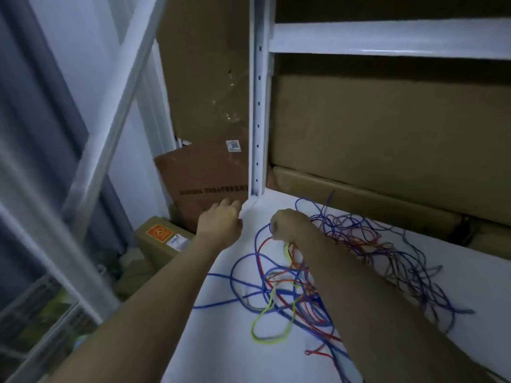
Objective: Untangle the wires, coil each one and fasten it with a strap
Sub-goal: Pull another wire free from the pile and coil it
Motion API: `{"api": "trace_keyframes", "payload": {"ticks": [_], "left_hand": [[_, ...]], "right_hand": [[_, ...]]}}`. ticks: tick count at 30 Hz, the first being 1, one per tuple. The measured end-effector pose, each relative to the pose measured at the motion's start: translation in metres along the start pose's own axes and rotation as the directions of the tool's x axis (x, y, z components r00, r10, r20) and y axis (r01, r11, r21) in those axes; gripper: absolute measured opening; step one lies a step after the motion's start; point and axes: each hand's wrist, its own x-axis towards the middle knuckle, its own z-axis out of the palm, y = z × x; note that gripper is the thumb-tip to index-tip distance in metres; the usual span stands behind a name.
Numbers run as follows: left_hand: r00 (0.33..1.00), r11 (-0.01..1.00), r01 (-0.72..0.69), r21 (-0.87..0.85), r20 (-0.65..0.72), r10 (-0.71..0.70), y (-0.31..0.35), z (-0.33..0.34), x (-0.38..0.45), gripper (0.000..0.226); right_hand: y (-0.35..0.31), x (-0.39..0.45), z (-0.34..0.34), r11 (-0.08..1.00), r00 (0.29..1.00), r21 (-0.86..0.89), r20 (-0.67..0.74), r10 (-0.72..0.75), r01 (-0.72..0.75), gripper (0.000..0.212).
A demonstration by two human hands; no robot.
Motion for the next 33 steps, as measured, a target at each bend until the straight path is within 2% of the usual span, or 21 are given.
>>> {"api": "trace_keyframes", "payload": {"ticks": [3, 5, 8, 10, 11, 13, 17, 19, 21, 23, 24, 25, 26, 28, 30, 31, 33], "left_hand": [[0.985, 0.986, -0.136, -0.101, 0.091, 0.145, 0.013, 0.01, 0.019, 0.044], [0.957, 0.939, -0.25, -0.237, 0.088, 0.277, 0.025, 0.015, 0.029, 0.05], [0.885, 0.764, -0.426, -0.484, -0.046, 0.464, 0.047, 0.012, 0.036, 0.047], [0.852, 0.616, -0.482, -0.623, -0.168, 0.496, 0.065, 0.0, 0.036, 0.031], [0.844, 0.559, -0.49, -0.669, -0.203, 0.497, 0.074, -0.007, 0.035, 0.022], [0.834, 0.491, -0.469, -0.734, -0.184, 0.521, 0.093, -0.025, 0.033, 0.013], [0.804, 0.365, -0.388, -0.846, -0.117, 0.583, 0.123, -0.053, 0.019, 0.022], [0.798, 0.348, -0.4, -0.848, -0.135, 0.587, 0.131, -0.059, 0.011, 0.023], [0.799, 0.349, -0.404, -0.845, -0.141, 0.584, 0.134, -0.059, 0.006, 0.027], [0.798, 0.377, -0.411, -0.83, -0.128, 0.589, 0.134, -0.056, 0.004, 0.026], [0.798, 0.406, -0.418, -0.813, -0.116, 0.592, 0.133, -0.052, 0.004, 0.024], [0.799, 0.436, -0.425, -0.794, -0.102, 0.593, 0.131, -0.046, 0.003, 0.023], [0.803, 0.47, -0.427, -0.773, -0.085, 0.59, 0.128, -0.04, 0.002, 0.021], [0.822, 0.556, -0.419, -0.718, -0.04, 0.568, 0.122, -0.023, -0.003, 0.02], [0.831, 0.61, -0.419, -0.673, -0.013, 0.556, 0.115, -0.006, -0.011, 0.019], [0.837, 0.625, -0.418, -0.659, -0.011, 0.547, 0.111, 0.001, -0.017, 0.018], [0.853, 0.642, -0.404, -0.652, -0.017, 0.521, 0.102, 0.011, -0.028, 0.019]], "right_hand": [[0.011, -0.015, -0.005, 0.994, 0.996, 0.102, -0.077, -0.042, 0.05, 0.014], [0.022, -0.03, -0.013, 0.971, 0.984, 0.23, -0.176, -0.023, 0.064, 0.013], [0.033, -0.062, -0.026, 0.834, 0.964, 0.548, -0.249, 0.096, 0.059, 0.014], [0.04, -0.085, -0.036, 0.781, 0.923, 0.623, -0.327, 0.204, 0.048, 0.019], [0.043, -0.098, -0.041, 0.769, 0.891, 0.638, -0.372, 0.26, 0.042, 0.018], [0.047, -0.122, -0.053, 0.773, 0.798, 0.63, -0.503, 0.332, 0.075, 0.016], [0.054, -0.166, -0.074, 0.81, 0.661, 0.582, -0.636, 0.399, 0.071, 0.016], [0.061, -0.183, -0.079, 0.817, 0.589, 0.575, -0.674, 0.445, 0.041, 0.015], [0.069, -0.198, -0.082, 0.822, 0.461, 0.568, -0.741, 0.488, 0.043, 0.015], [0.075, -0.21, -0.081, 0.846, 0.34, 0.533, -0.797, 0.499, 0.008, 0.014], [0.078, -0.214, -0.077, 0.845, 0.313, 0.535, -0.802, 0.508, -0.002, 0.014], [0.08, -0.218, -0.071, 0.825, 0.312, 0.566, -0.785, 0.536, 0.006, 0.014], [0.082, -0.221, -0.063, 0.785, 0.342, 0.619, -0.743, 0.575, 0.026, 0.015], [0.086, -0.224, -0.041, 0.711, 0.5, 0.703, -0.608, 0.617, -0.023, 0.013], [0.089, -0.227, -0.015, 0.735, 0.682, 0.652, -0.452, 0.575, -0.187, 0.014], [0.089, -0.228, -0.002, 0.757, 0.742, 0.609, -0.39, 0.546, -0.237, 0.014], [0.085, -0.231, 0.018, 0.776, 0.799, 0.578, -0.328, 0.504, -0.253, 0.011]]}}
